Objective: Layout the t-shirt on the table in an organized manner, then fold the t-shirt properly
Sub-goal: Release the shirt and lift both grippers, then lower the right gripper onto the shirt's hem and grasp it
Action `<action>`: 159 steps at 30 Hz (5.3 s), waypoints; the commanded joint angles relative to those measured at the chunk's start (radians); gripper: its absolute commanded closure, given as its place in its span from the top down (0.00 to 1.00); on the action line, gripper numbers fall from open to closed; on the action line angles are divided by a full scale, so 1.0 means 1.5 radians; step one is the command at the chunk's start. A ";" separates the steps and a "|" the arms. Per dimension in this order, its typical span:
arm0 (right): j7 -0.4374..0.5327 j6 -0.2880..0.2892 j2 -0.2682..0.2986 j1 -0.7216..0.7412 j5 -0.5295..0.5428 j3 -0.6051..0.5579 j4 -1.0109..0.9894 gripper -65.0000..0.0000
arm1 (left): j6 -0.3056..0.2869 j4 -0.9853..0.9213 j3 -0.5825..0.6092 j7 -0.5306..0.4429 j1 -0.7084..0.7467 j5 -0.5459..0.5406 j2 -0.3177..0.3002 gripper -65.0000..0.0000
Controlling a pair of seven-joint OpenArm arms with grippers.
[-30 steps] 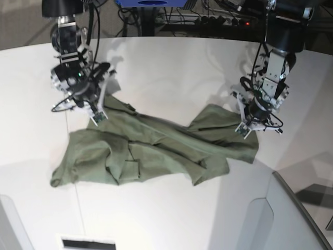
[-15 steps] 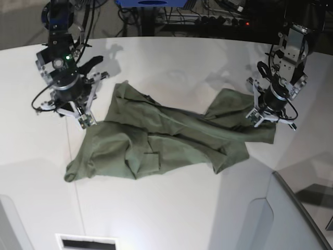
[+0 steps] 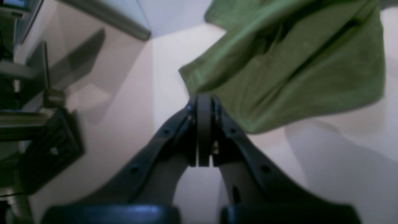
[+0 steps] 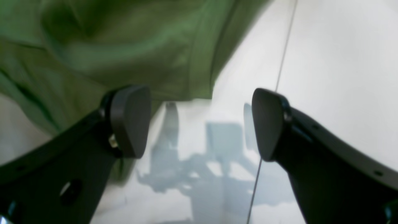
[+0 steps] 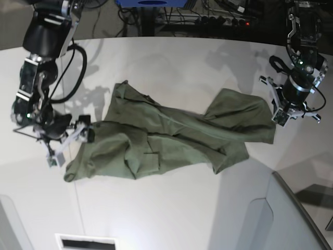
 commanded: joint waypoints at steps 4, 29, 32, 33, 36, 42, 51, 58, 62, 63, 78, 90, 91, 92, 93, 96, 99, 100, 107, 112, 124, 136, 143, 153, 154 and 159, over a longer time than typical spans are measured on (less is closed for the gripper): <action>0.020 -0.001 0.004 0.027 0.021 0.000 -0.060 0.71 | 0.006 0.010 -0.026 -0.012 0.009 -0.005 -0.005 0.00; 0.018 0.000 0.002 0.067 0.021 -0.003 -0.127 0.01 | 0.006 0.009 -0.039 -0.010 0.008 -0.005 -0.006 0.00; -0.007 0.000 0.001 0.095 0.021 -0.003 -0.115 0.01 | 0.006 0.009 -0.039 -0.010 0.008 -0.005 -0.006 0.00; -0.014 0.000 0.001 0.108 0.021 -0.003 -0.116 0.01 | 0.006 0.009 -0.039 -0.010 0.008 -0.005 -0.006 0.00; -0.017 0.000 0.001 0.144 0.021 -0.034 -0.118 0.01 | 0.006 0.009 -0.039 -0.009 0.007 -0.005 -0.004 0.00; 0.059 -0.005 0.005 0.291 0.018 -0.099 -0.277 0.01 | 0.006 0.007 -0.039 -0.009 0.001 0.001 0.018 0.00; 0.507 -0.024 0.054 0.506 0.017 -0.213 -0.698 0.03 | 0.006 0.006 -0.032 -0.008 0.004 0.038 0.044 0.00; 0.654 -0.356 0.078 0.482 0.017 -0.249 -0.714 0.59 | 0.005 0.008 -0.031 -0.008 0.006 0.115 0.084 0.00; 0.651 -0.399 0.096 0.468 0.017 -0.283 -0.713 0.61 | 0.005 0.010 -0.031 -0.008 0.008 0.115 0.089 0.00; 0.626 -0.386 0.103 0.466 0.017 -0.291 -0.713 0.58 | 0.004 0.010 -0.031 -0.008 0.008 0.115 0.093 0.00; 0.264 -0.035 0.074 0.238 0.019 -0.204 -0.381 0.07 | 0.035 -0.079 0.072 -0.011 -0.022 0.121 0.121 0.00; 0.366 -0.107 0.115 0.288 0.018 -0.204 -0.584 0.07 | 0.047 -0.205 0.065 -0.015 -0.042 0.118 0.078 0.00; 0.364 -0.131 0.116 0.283 0.018 -0.204 -0.584 0.07 | 0.047 -0.205 0.065 -0.015 -0.042 0.119 0.074 0.00; 0.364 -0.149 0.117 0.275 0.018 -0.205 -0.584 0.07 | 0.047 -0.205 0.065 -0.015 -0.042 0.119 0.067 0.00; 0.363 -0.161 0.123 0.268 0.018 -0.206 -0.581 0.07 | 0.047 -0.202 0.065 -0.015 -0.041 0.117 0.063 0.00; 0.363 -0.171 0.126 0.236 0.019 -0.203 -0.554 0.07 | 0.046 -0.166 0.065 -0.015 -0.036 0.112 0.060 0.00; 0.363 -0.171 0.125 0.193 0.019 -0.203 -0.467 0.06 | 0.045 -0.100 0.065 -0.015 -0.021 0.107 0.066 0.00; 0.363 -0.171 0.124 0.174 0.019 -0.203 -0.422 0.06 | 0.045 -0.085 0.065 -0.015 -0.023 0.091 0.067 0.00; 0.279 -0.172 0.107 0.176 0.018 -0.240 -0.284 0.06 | 0.048 -0.132 0.065 -0.011 -0.095 0.041 0.071 0.00; 0.278 -0.172 0.104 0.236 0.018 -0.326 -0.354 0.06 | 0.048 -0.193 0.065 -0.013 -0.115 0.041 0.071 0.00; 0.391 -0.202 0.087 0.355 0.018 -0.331 -0.696 0.05 | 0.048 -0.332 0.073 -0.015 -0.128 0.041 0.030 0.00; 0.295 -0.351 0.106 0.197 0.019 -0.314 -0.524 0.04 | 0.044 -0.315 0.074 -0.015 -0.099 0.041 -0.034 0.00; 0.140 -0.414 0.104 0.018 0.018 -0.254 -0.180 0.04 | 0.044 -0.300 0.074 -0.015 -0.075 0.041 -0.041 0.00; 0.047 -0.438 0.105 -0.102 0.018 -0.252 0.055 0.04 | 0.043 -0.163 0.065 -0.010 0.009 0.033 -0.048 0.00; 0.048 -0.438 0.106 -0.105 0.018 -0.252 0.067 0.04 | 0.043 -0.146 0.065 -0.010 0.008 0.033 -0.048 0.00; 0.053 -0.432 0.107 -0.098 0.018 -0.255 0.091 0.05 | 0.043 -0.125 0.070 -0.010 -0.059 0.034 -0.019 0.00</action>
